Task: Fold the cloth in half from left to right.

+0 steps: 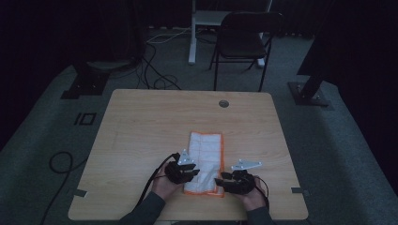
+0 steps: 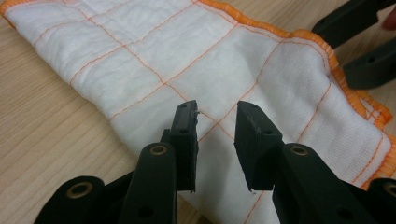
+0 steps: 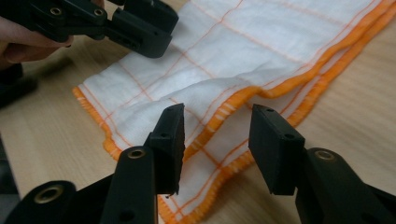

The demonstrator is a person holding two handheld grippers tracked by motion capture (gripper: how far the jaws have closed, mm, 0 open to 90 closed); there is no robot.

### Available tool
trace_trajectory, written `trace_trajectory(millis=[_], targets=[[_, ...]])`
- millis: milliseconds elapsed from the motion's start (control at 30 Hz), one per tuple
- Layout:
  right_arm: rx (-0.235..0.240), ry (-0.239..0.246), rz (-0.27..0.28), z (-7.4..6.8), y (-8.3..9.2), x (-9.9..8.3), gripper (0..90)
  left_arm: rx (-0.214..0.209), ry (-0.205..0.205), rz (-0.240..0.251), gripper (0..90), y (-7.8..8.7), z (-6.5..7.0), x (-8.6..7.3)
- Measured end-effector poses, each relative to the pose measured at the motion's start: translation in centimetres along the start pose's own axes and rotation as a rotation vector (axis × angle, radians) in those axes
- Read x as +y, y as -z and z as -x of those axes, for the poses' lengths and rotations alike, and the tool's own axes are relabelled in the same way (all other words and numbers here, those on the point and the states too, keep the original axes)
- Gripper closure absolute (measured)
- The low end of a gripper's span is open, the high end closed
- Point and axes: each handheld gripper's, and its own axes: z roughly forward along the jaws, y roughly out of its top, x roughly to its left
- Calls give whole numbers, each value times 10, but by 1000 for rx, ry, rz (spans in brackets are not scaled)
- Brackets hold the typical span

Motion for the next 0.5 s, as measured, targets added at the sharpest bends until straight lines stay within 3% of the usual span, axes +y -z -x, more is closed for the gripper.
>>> trace_trajectory(millis=[167,300,500], targets=[[35,-19,-12,0,-4,1,552,1,-1,2,701,0,0,1],[31,-5,-19,-2,-5,5,834,5,-2,1,702,0,0,0],[9,10,3,-6,6,11,877,10,-2,-1,701,1,-2,-1]])
